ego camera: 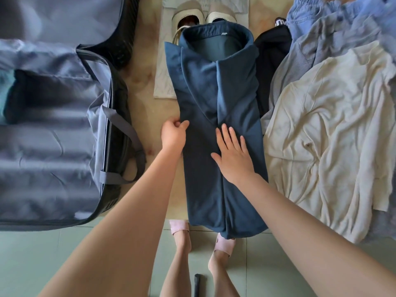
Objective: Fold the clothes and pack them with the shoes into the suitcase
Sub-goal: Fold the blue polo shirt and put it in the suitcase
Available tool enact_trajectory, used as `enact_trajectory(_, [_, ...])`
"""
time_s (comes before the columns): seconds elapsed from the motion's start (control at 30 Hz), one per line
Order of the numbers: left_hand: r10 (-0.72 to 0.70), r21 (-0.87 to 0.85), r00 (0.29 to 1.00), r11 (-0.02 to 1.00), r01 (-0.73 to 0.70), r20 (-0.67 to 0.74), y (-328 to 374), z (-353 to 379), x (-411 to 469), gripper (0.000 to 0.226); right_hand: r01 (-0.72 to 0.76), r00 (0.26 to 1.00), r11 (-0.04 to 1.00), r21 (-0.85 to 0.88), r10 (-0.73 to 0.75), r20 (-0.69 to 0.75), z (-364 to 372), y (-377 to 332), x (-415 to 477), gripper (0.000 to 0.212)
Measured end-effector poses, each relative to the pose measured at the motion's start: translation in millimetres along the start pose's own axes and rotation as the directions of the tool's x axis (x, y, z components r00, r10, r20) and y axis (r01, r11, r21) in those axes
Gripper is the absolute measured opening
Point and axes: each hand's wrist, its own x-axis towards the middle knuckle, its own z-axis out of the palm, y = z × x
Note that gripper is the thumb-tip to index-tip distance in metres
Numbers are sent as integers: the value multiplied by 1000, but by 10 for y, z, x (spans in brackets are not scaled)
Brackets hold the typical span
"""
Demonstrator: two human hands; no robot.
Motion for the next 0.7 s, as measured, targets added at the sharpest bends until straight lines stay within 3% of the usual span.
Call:
enact_trajectory(0.07, [42,-41,999,998,-41,25,2,-21,-63,31,30,999,995,94,-27,-35,-8,-8,-24,65])
enact_trajectory(0.13, [63,-82,996,995,-58,59,-26,-54,-196,35,85,988,946,312,-39,-150,-19,6,-88,63])
enact_trajectory(0.23, [24,-48,998,999,-21,59,-242,-130,-465,34,74,918,795,602,181,-352,19,93,-349,54])
enact_trajectory(0.3, [-16,-5,998,1000,17,65,-486,-177,-678,30,32,846,686,727,368,-385,117,185,-634,48])
enact_trajectory(0.4, [-47,58,994,997,41,95,-836,-199,-1056,22,-59,784,547,835,543,-300,330,310,-1169,42])
enact_trajectory(0.57, [-147,125,984,983,134,98,-1318,-176,-1611,15,-254,771,345,903,636,-26,746,333,-1830,33])
enact_trajectory(0.7, [-172,184,972,973,142,163,-1564,-114,-1881,15,-345,792,332,878,605,83,953,393,-1910,35])
